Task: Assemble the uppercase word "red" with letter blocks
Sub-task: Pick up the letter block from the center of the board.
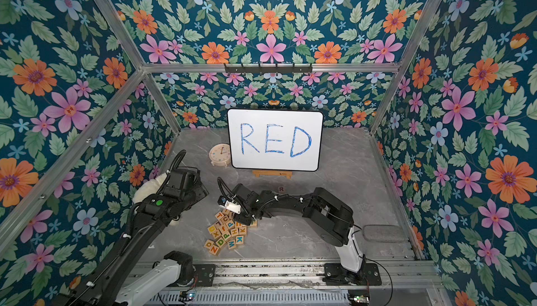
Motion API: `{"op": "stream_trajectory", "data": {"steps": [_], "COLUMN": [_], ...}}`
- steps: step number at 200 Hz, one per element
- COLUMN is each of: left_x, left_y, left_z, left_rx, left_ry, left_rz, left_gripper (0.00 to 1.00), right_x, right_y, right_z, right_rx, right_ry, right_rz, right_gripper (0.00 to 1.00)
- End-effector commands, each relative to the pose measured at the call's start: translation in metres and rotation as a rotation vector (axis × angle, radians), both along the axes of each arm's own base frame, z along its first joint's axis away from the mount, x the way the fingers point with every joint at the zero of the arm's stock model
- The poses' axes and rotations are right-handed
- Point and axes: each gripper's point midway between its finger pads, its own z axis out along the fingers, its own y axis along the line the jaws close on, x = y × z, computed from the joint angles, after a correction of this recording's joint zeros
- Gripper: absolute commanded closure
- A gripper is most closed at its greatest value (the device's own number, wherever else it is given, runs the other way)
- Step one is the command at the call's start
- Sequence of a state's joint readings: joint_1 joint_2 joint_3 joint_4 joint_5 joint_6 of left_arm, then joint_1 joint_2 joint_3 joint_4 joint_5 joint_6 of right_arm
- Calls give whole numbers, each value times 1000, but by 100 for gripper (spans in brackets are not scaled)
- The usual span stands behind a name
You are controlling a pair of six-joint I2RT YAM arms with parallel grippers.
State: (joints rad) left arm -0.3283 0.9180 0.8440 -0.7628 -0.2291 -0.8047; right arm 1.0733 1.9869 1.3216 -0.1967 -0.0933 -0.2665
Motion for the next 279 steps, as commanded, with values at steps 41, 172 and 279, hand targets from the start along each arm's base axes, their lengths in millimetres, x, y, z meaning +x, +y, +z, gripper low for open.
{"op": "stream_trajectory", "data": {"steps": [41,172,279], "left_x": [-2,-3,-3], "left_y": [8,7,7], "left_z": [9,6,6], "left_rx": [12,14,13], "left_ry": [-31,-22,-21], "left_rz": [35,33,35], "left_gripper": [25,25,25], "right_x": [-4,-6,-6], "right_y": [-5,-5,-5], "right_z": [-9,-7,-15], "right_rx": [-34,-35,-48], "right_ry": [27,6,21], "right_rz": [-1,10,3], "right_gripper": [57,60,58]}}
